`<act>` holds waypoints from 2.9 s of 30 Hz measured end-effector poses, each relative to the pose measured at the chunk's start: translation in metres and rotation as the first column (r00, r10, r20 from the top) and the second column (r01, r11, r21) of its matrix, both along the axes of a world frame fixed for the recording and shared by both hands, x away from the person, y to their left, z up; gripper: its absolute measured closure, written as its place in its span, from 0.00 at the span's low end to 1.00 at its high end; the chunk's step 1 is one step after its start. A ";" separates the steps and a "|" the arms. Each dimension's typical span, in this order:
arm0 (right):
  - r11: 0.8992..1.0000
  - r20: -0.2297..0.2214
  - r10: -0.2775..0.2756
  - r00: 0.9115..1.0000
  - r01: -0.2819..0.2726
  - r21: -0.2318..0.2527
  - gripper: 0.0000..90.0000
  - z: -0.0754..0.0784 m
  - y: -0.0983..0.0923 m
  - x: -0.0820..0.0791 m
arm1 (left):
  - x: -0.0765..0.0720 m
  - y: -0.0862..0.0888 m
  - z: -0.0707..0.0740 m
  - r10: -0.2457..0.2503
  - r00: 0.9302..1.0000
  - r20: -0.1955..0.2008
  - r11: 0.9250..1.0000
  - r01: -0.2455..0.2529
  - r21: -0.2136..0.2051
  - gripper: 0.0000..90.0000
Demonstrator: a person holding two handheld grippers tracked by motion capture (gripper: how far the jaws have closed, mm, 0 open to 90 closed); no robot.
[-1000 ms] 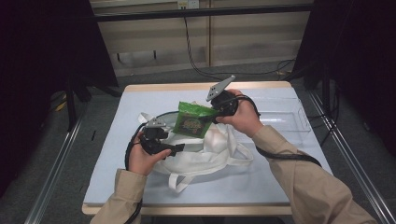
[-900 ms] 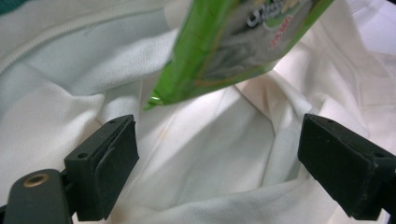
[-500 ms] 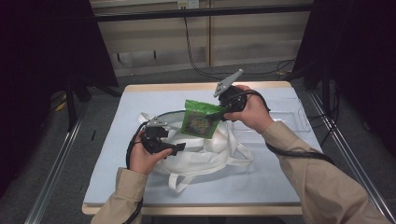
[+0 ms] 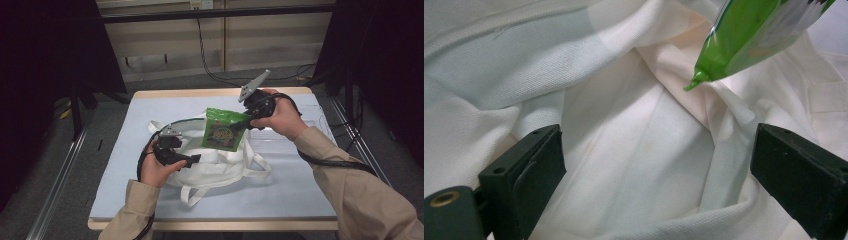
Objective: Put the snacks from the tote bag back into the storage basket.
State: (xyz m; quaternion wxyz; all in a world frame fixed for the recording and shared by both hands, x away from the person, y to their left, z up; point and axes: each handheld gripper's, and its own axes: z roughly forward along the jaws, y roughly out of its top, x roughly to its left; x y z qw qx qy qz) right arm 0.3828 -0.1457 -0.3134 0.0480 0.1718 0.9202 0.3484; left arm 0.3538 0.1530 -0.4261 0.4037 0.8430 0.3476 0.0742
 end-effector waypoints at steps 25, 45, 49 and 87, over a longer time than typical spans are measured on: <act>0.999 -0.024 -0.036 0.999 0.035 -0.031 0.86 0.036 -0.039 0.000 | 0.000 -0.004 -0.004 -0.005 1.000 -0.015 1.000 0.005 0.002 0.06; 0.994 -0.019 -0.069 0.997 0.067 -0.083 0.86 0.048 -0.074 0.010 | 0.001 -0.005 -0.006 -0.024 1.000 -0.019 1.000 0.024 -0.006 0.05; 0.993 -0.017 -0.084 0.996 0.083 -0.081 0.86 0.051 -0.082 0.009 | 0.000 -0.006 -0.007 -0.023 1.000 -0.021 1.000 0.023 -0.008 0.05; 0.971 -0.010 -0.202 0.979 0.199 -0.131 0.86 0.040 -0.138 0.027 | 0.001 -0.008 -0.007 -0.047 0.998 -0.031 0.999 0.046 -0.005 0.05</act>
